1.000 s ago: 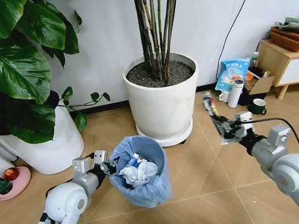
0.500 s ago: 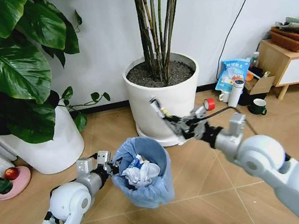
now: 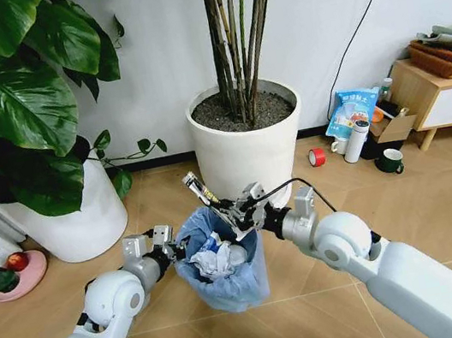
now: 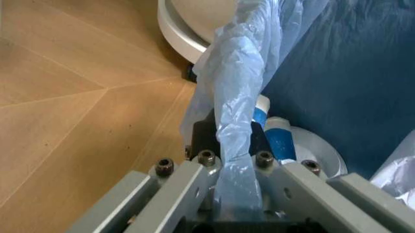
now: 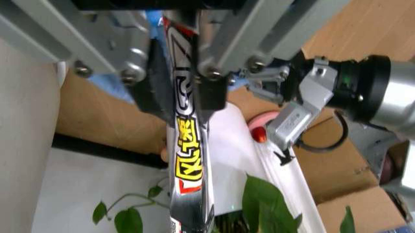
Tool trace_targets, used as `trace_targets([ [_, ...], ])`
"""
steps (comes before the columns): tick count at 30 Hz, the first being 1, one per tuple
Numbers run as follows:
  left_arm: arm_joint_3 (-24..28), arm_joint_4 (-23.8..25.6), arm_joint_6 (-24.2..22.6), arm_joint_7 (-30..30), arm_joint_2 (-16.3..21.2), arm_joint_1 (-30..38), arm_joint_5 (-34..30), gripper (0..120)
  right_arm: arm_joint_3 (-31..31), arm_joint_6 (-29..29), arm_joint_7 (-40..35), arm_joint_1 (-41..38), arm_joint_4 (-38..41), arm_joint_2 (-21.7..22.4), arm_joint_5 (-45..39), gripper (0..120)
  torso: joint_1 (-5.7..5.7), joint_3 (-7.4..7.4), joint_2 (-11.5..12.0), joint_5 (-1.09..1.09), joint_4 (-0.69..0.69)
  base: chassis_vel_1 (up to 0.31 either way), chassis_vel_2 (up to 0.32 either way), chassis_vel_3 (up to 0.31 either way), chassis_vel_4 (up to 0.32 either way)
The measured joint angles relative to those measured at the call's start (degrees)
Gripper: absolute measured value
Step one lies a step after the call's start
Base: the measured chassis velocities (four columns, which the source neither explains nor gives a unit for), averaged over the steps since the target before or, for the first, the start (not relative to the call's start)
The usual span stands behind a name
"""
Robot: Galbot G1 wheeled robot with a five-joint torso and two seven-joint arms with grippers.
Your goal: Pick up the trash bin and place the garbage on the floor into it.
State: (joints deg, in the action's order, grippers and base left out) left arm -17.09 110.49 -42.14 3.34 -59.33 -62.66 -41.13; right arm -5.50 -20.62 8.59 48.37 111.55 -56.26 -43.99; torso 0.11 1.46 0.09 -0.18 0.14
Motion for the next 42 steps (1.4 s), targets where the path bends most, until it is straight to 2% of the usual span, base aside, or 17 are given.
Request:
trace_targets([
  [1,0.00,0.00,0.00,0.00,0.00,0.00,0.00,0,0.00,0.00,0.00,0.00,0.00,0.00,0.00,15,0.00,0.00,0.00,0.00,0.00,0.000,0.000,0.000,0.000],
  [3,-0.07,-0.23,0.00,-0.08,-0.11,0.17,-0.01,0,-0.64,-0.14,-0.63,-0.36,-0.42,-0.80,0.18,26,0.00,0.00,0.00,0.00,0.00,0.000,0.000,0.000,0.000],
  [5,-0.10,-0.27,0.00,-0.11,-0.14,0.23,-0.02,0,-0.79,-0.16,-0.73,-0.51,-0.57,-0.98,0.25,30,0.00,0.00,0.00,0.00,0.00,0.000,0.000,0.000,0.000],
  [8,-0.25,-0.39,0.00,-0.21,-0.14,0.41,-0.07,0,-1.08,-0.18,-0.86,-1.23,-1.27,-1.51,0.94,41,0.00,0.00,0.00,0.00,-0.01,0.000,0.000,0.000,0.000],
  [10,-0.35,-0.52,0.00,-0.27,-0.12,0.49,-0.11,0,-1.08,-0.18,-1.12,-1.46,-1.44,-1.73,1.03,53,0.00,0.00,0.00,0.00,-0.01,0.000,0.000,0.000,0.000],
  [13,-0.40,-0.65,0.00,-0.30,-0.12,0.52,-0.12,0,-0.82,-0.18,-1.50,-1.45,-1.46,-1.83,1.03,60,0.00,0.00,0.00,0.00,0.00,0.000,0.000,0.000,0.000],
  [14,-0.44,-0.70,0.00,-0.33,-0.13,0.54,-0.12,0,-0.17,-0.15,-2.05,-1.14,-1.46,-1.87,1.03,66,0.00,0.00,0.00,0.00,-0.01,0.000,0.000,0.000,0.000],
  [15,-0.44,-0.70,0.00,-0.33,-0.13,0.54,-0.12,0,-0.17,-0.15,-2.05,-1.14,-1.46,-1.87,1.03,66,0.00,0.00,0.00,0.00,-0.01,0.000,0.000,0.000,0.000],
  [17,-0.57,-0.81,0.00,-0.40,-0.15,0.56,-0.12,0,1.70,-0.09,-2.53,0.19,-1.43,-1.71,1.12,78,0.00,0.00,0.00,0.01,-0.01,0.000,0.000,0.000,0.000],
  [19,-0.62,-0.83,0.00,-0.42,-0.16,0.57,-0.12,0,2.51,-0.07,-2.57,0.73,-1.37,-1.53,1.26,81,0.00,0.00,0.00,0.00,-0.01,0.000,0.000,0.000,0.000],
  [22,-0.84,-0.87,0.00,-0.52,-0.16,0.54,-0.12,0,5.38,0.02,-2.72,2.68,-1.01,-0.95,1.71,94,0.00,0.00,0.00,0.01,0.00,0.000,0.000,0.000,0.000],
  [25,-1.18,-0.84,0.00,-0.55,-0.17,0.26,-0.12,0,7.54,0.73,-3.93,4.25,-0.87,-0.78,2.13,100,0.00,0.00,0.00,0.01,0.00,0.000,0.000,0.000,0.000],
  [30,-1.89,-0.50,0.00,-0.55,-0.25,-0.39,-0.07,0,10.94,1.21,-5.93,6.68,-0.53,-0.94,2.71,100,0.00,0.00,0.00,0.01,-0.01,0.000,0.000,0.000,0.000],
  [33,-2.45,-0.05,0.00,-0.59,0.06,-1.01,-0.01,0,15.40,-1.08,-8.19,10.45,1.62,-1.57,0.52,100,-0.01,0.00,0.00,0.01,-0.01,0.000,0.000,0.000,0.000],
  [42,-2.97,0.52,0.00,-0.69,0.23,-1.54,0.02,0,24.37,-2.67,-8.58,19.41,4.22,-3.62,2.11,100,-0.01,0.00,-0.01,0.00,0.00,0.000,0.000,0.000,0.000],
])
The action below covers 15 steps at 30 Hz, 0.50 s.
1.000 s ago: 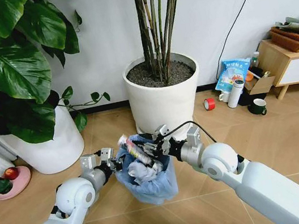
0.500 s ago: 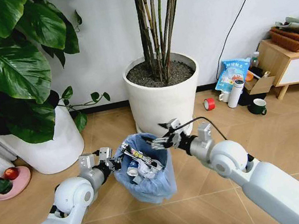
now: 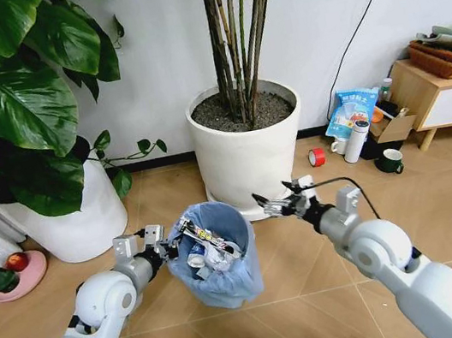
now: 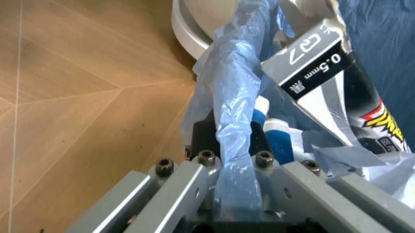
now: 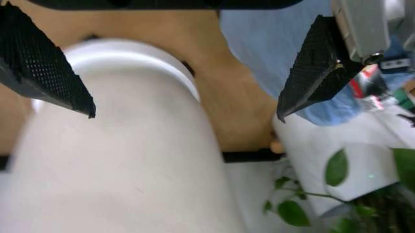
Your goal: Pick up the trash bin and place the garbage on the floor into it.
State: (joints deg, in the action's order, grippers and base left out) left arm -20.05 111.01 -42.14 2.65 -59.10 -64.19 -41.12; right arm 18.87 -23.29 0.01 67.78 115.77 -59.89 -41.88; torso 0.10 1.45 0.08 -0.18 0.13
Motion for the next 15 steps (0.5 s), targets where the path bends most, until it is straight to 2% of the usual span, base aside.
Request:
trace_targets([
  [10,-0.22,0.60,0.01,0.11,-0.38,-0.70,0.16,0,9.64,1.55,2.51,10.67,1.76,-3.99,5.73,100,0.00,0.00,0.00,0.00,0.00,0.000,0.000,0.000,0.000],
  [15,-0.34,0.86,0.01,0.13,-0.40,-1.15,0.30,0,11.35,2.23,3.50,12.67,1.91,-4.60,7.11,100,0.00,0.00,0.00,0.00,0.00,0.026,-0.019,-0.031,0.033],
])
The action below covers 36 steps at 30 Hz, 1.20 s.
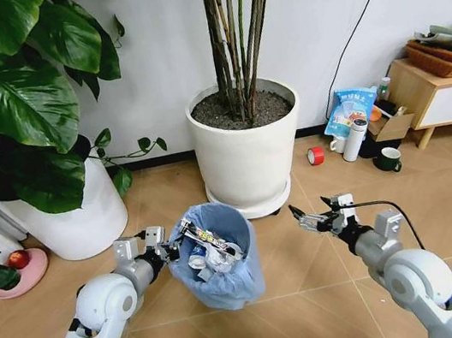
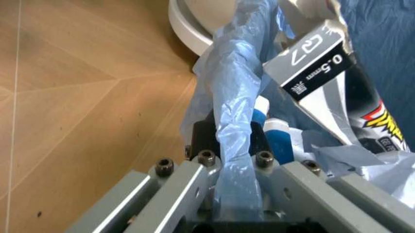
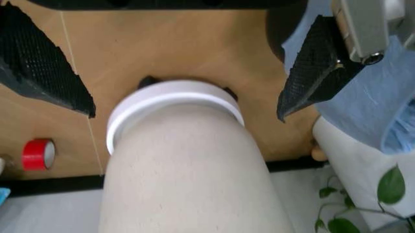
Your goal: Pick up the trash bin and place the garbage on the floor into it.
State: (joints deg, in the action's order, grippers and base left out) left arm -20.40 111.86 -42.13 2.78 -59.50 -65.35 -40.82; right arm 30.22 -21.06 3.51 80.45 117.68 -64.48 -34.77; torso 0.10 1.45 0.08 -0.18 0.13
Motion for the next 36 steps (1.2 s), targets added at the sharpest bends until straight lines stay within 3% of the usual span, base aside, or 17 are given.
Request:
trace_targets([
  [20,-0.73,1.63,0.09,-0.12,0.75,-1.61,0.01,0,4.71,3.72,5.15,8.69,-0.49,-4.66,6.34,100,0.00,0.00,0.00,0.00,0.00,0.076,-0.083,-0.087,0.078],
  [28,-0.76,1.89,0.15,-0.33,0.65,-2.01,0.03,0,8.15,5.35,12.26,12.07,-4.97,-4.49,9.84,100,0.00,0.00,0.00,0.02,0.00,0.076,-0.070,-0.074,0.090],
  [31,-0.83,1.91,0.22,-0.49,0.62,-2.27,0.17,0,10.79,5.86,20.00,14.19,-8.16,-3.55,14.71,100,0.00,0.00,0.00,0.00,0.00,0.000,0.000,0.000,0.000],
  [36,-0.96,1.89,0.39,-0.79,0.59,-2.42,0.49,0,11.12,5.91,22.99,15.21,-13.12,-3.61,19.92,100,0.01,0.01,0.01,0.01,0.00,0.000,0.000,0.000,0.000],
])
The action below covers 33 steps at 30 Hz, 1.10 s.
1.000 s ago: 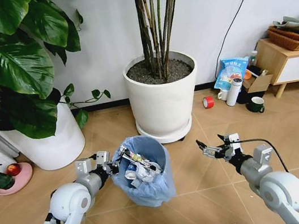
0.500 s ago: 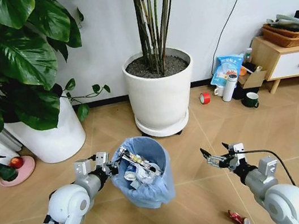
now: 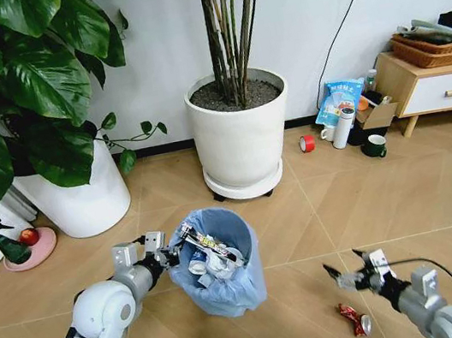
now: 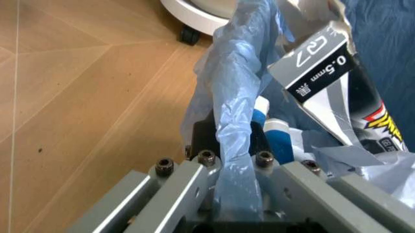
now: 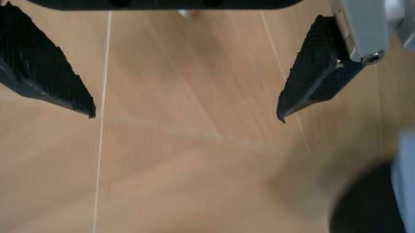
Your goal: Pick up the trash bin and place the garbage on the floor into it.
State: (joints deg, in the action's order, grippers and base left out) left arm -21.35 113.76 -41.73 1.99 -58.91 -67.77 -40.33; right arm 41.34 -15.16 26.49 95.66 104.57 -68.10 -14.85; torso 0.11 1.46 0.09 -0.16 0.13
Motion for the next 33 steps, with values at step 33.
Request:
trace_targets([
  [33,0.52,-0.03,0.29,-0.11,-0.06,0.11,0.45,0,-8.48,1.25,-3.06,-11.96,-24.93,-4.00,12.16,78,0.00,0.00,0.00,-0.01,0.00,0.000,0.000,0.000,0.000],
])
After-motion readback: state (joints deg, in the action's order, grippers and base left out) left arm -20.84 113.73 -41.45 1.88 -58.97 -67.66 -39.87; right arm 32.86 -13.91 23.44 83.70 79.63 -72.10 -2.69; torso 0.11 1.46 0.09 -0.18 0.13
